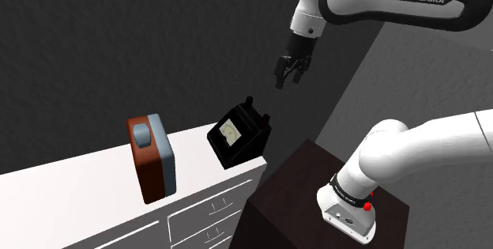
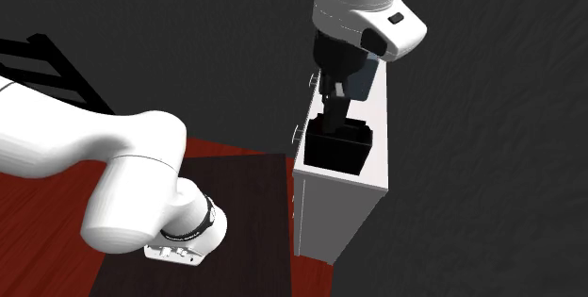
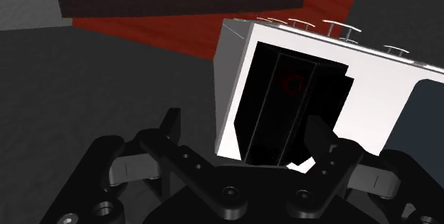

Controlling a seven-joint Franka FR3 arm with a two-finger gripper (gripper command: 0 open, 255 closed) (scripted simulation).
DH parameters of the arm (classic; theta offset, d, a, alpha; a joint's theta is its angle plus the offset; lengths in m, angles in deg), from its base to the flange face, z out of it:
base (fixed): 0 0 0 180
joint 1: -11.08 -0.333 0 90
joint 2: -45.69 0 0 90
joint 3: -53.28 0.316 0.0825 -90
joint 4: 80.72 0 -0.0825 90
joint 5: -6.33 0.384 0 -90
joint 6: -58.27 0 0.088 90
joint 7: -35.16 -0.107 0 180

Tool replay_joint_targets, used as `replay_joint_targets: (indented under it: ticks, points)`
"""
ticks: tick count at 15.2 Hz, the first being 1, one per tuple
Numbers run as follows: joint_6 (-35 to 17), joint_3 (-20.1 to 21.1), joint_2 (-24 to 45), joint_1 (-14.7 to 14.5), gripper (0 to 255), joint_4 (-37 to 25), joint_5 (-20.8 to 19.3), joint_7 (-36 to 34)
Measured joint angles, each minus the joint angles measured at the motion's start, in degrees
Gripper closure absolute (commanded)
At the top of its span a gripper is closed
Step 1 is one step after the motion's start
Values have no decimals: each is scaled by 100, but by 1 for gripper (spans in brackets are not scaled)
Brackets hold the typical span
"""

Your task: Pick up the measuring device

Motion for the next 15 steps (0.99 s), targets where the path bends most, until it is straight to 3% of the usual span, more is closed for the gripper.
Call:
replay_joint_targets:
  ticks: [7,15]
  points:
    - [-904,750,941,76,0,188,343,-1362]
    - [-1567,931,1233,67,0,583,426,-1553]
